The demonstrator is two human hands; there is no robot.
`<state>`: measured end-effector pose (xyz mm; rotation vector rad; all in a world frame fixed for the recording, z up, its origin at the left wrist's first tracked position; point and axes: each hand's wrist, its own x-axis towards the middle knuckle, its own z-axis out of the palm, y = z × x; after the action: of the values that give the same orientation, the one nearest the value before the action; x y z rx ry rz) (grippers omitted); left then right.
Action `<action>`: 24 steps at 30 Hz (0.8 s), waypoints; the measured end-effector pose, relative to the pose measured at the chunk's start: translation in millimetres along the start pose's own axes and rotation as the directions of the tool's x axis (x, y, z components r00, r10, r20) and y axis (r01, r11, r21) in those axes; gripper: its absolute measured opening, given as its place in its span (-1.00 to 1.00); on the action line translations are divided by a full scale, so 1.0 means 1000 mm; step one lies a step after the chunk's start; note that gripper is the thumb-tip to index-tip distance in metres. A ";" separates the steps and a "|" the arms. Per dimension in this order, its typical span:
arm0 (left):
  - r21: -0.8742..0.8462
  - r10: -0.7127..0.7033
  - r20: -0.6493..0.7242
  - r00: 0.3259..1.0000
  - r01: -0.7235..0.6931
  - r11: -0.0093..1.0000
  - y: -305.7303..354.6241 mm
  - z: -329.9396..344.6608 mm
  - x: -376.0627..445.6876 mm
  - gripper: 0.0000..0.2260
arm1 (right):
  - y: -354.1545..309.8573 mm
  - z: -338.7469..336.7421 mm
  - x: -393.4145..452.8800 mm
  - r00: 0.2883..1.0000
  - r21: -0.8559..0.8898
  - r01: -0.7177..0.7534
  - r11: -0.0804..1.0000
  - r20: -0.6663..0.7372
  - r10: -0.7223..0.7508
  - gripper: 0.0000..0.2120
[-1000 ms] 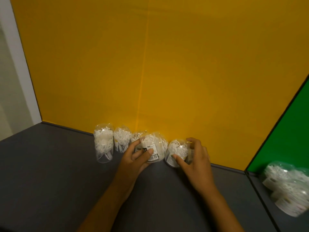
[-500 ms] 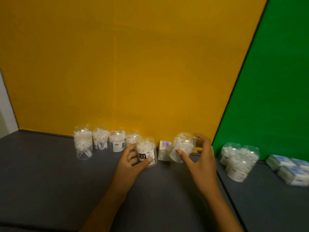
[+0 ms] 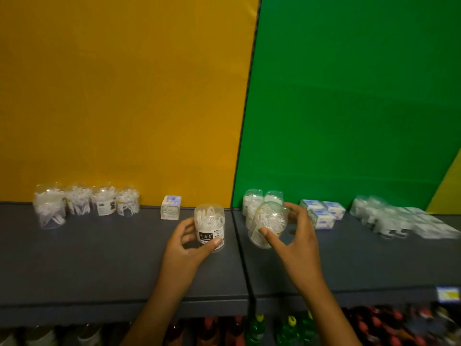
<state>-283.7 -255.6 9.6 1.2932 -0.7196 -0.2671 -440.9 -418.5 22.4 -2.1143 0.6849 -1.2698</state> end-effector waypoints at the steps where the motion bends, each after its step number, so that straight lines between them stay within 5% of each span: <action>1: 0.002 0.007 0.000 1.000 -0.007 1.000 0.002 0.010 -0.007 -0.54 | 0.004 -0.013 -0.005 1.000 -0.003 -0.002 1.000 -0.001 0.002 -0.40; 10: 0.050 0.021 -0.032 0.999 -0.019 0.999 0.000 0.077 -0.047 -0.49 | 0.043 -0.085 -0.013 0.999 -0.053 -0.052 0.997 -0.013 0.051 -0.39; 24: 0.086 0.061 -0.107 0.992 -0.052 0.995 -0.029 0.117 0.019 -0.50 | 0.102 -0.055 0.060 0.997 -0.047 -0.041 0.998 0.064 0.044 -0.36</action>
<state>-335.9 -364.9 -0.2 1.3539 -0.6787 -0.1205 -479.3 -542.5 8.3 -2.1558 0.7330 -1.1682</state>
